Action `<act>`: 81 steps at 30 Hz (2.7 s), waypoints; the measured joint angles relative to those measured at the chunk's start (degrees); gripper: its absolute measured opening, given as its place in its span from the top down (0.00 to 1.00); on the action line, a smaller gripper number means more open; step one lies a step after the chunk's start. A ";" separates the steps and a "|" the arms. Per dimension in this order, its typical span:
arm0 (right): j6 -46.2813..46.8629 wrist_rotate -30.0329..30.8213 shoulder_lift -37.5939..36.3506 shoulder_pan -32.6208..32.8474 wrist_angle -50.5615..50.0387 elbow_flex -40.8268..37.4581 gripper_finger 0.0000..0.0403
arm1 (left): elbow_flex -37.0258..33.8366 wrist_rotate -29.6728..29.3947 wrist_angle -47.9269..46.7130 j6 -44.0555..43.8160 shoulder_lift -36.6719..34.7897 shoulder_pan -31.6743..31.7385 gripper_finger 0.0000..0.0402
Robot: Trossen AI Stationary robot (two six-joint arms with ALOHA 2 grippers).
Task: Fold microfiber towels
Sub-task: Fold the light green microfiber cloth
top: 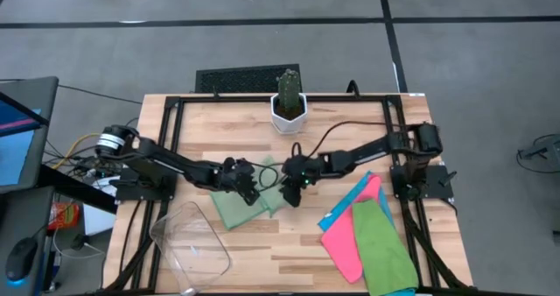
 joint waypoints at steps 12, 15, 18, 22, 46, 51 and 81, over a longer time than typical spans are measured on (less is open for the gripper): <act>1.91 -1.21 3.59 -0.66 1.06 0.29 0.59 | 0.07 1.77 -4.70 -2.92 1.02 -0.02 0.72; 2.36 -1.06 -0.63 -0.98 3.34 0.35 0.59 | 0.82 2.36 -5.02 -4.05 -1.09 -0.26 0.72; -0.62 4.24 -4.56 -1.44 4.35 0.37 0.60 | 1.91 -0.20 -4.83 -3.69 -4.42 -0.76 0.72; -4.77 8.73 -4.78 -3.98 6.35 0.24 0.62 | 1.80 -9.20 -6.60 -3.28 -7.75 -0.37 0.72; -0.54 0.23 11.72 -12.27 12.09 5.81 0.69 | -3.55 -1.64 0.52 2.25 0.88 7.34 0.72; -1.18 -0.45 4.60 -11.83 11.69 5.26 0.69 | -3.52 0.26 0.83 1.85 0.09 7.12 0.72; 1.17 8.27 3.81 1.64 24.94 -8.01 0.69 | -3.32 3.64 15.05 1.80 6.13 5.97 0.72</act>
